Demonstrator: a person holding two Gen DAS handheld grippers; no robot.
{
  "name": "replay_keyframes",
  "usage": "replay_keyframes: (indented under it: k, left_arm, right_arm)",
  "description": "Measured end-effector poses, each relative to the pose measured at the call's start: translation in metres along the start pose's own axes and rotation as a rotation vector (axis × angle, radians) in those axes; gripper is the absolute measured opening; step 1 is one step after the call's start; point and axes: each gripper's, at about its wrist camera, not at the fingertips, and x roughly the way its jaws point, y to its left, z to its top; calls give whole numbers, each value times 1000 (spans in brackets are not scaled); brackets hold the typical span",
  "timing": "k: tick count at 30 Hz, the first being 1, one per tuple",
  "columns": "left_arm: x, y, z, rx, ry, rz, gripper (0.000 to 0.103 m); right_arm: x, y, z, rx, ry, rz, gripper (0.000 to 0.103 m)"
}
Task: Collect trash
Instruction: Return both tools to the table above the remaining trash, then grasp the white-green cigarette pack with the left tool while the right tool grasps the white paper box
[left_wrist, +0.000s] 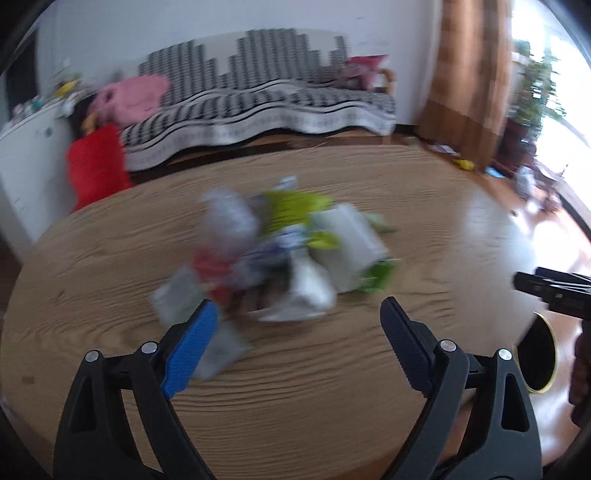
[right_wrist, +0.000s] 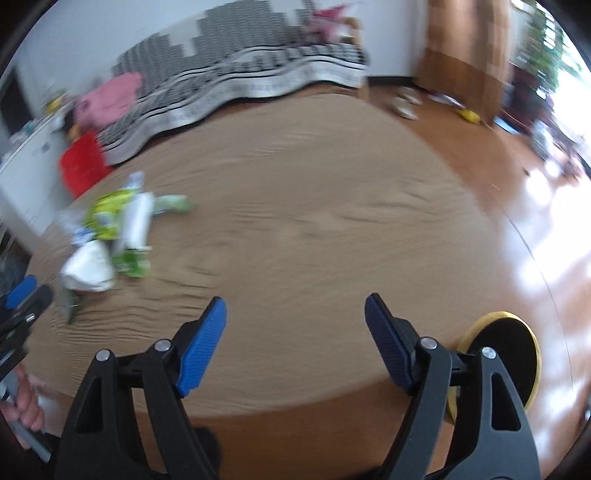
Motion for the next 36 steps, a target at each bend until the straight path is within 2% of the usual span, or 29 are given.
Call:
replay_keyframes:
  k: [4,10,15,19,25,27,28,29,36]
  left_arm:
    - [23,52,-7,-81,71,77,87]
    - [46,98,-11,-186,135,87,87]
    - [59,97,-3,-217,143,73,87]
    - [59,80,1,-193,130,55,90]
    - [72,75,-9,-178,170,96,90]
    - [72,77,-11,-180,169,77,84]
    - [72,77,-13,-180,170,70,65]
    - [72,77,-14,-175,178,71,62]
    - [43,82,-14,-139,106,128,61]
  right_arm:
    - [24,51,11,-54,25,72,75]
    - [47,87,14,-83,56,99,75]
    - [59,102,22,-87,61,108,75]
    - [67,105,25,-88,68,112,75]
    - [73,109,30,-91,74,131,75]
    - [77,113,32,-95,76,139,75]
    - [79,115,32,-95,77,143,75]
    - [83,116,33,-95,81,148,75]
    - [111,126,41,-81,101,157,75]
